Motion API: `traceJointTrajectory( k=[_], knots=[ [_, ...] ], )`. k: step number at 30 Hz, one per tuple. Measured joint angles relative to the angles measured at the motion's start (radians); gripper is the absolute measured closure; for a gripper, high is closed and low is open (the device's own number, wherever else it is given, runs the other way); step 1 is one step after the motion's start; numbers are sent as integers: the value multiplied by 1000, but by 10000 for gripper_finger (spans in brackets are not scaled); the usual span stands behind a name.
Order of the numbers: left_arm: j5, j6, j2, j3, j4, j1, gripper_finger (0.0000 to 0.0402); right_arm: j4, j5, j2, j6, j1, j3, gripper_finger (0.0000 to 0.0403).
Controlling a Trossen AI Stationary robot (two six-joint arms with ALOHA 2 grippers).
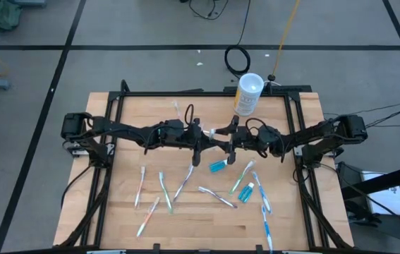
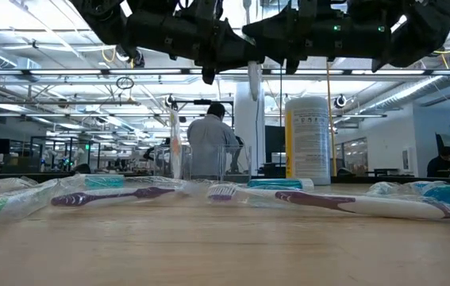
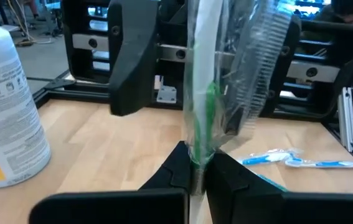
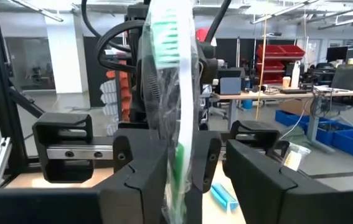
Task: Pick & Place toothbrushing station
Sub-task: Put the top right green toothbrush into the transparent organizer
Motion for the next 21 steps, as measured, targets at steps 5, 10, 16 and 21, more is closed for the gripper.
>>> traceJointTrajectory(
  k=[5, 10, 16, 21],
  knots=[
    [0, 0, 1, 0, -9, 0, 367, -18, 0, 0, -31, 0, 1, 304],
    [-8, 7, 1, 0, -19, 1, 357, -28, -7, 0, -56, 1, 1, 382],
    [-52, 13, 1, 1, -115, 5, 354, -90, 3, 2, -51, 0, 1, 371],
    [-130, -28, 1, 1, -147, 3, 330, -153, 8, 0, -57, 1, 1, 388]
  ],
)
